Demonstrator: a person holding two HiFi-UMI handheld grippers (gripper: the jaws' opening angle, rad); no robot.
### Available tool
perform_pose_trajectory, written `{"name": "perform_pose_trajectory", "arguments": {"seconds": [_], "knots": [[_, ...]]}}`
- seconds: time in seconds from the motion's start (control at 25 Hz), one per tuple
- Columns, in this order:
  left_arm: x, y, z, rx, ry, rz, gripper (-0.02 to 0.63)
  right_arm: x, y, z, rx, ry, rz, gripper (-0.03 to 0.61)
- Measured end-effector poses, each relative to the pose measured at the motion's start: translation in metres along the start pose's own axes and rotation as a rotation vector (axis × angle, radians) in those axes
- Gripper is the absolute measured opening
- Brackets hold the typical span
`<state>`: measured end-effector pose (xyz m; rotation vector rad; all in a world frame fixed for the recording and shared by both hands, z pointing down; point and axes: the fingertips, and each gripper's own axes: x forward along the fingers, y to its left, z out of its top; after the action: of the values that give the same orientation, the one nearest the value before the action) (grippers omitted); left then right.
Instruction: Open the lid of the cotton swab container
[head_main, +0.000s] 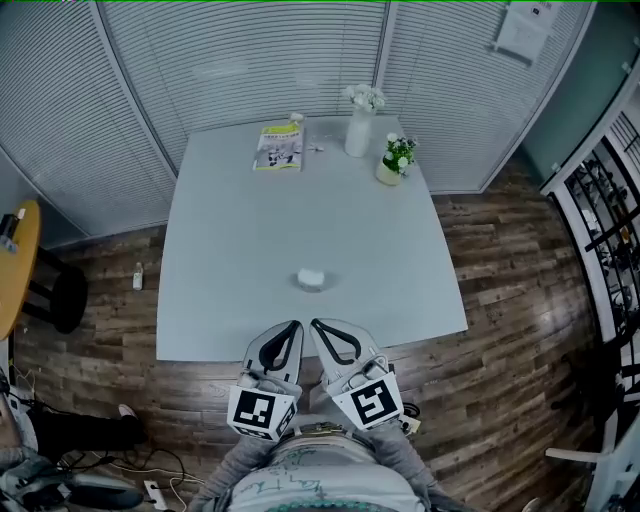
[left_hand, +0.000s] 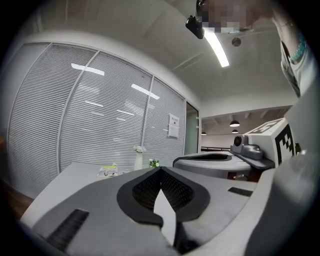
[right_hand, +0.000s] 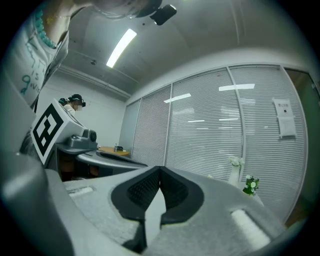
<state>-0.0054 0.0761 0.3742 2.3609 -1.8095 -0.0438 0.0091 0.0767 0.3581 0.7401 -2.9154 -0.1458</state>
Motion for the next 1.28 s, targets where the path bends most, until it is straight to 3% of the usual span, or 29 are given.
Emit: {"name": "perform_pose_trajectory", "arguments": {"seconds": [0.64,1.28], "knots": [[0.052,0.006,0.004,0.000,-0.022,0.008,-0.002,0.020,-0.043,-0.012,-0.012,-0.008,0.030,0.002],[0.088,0.056,0.018,0.000,0.001,-0.127,-0.002,0.075,-0.064,-0.011,0.001,0.039,-0.102,0.002]]}}
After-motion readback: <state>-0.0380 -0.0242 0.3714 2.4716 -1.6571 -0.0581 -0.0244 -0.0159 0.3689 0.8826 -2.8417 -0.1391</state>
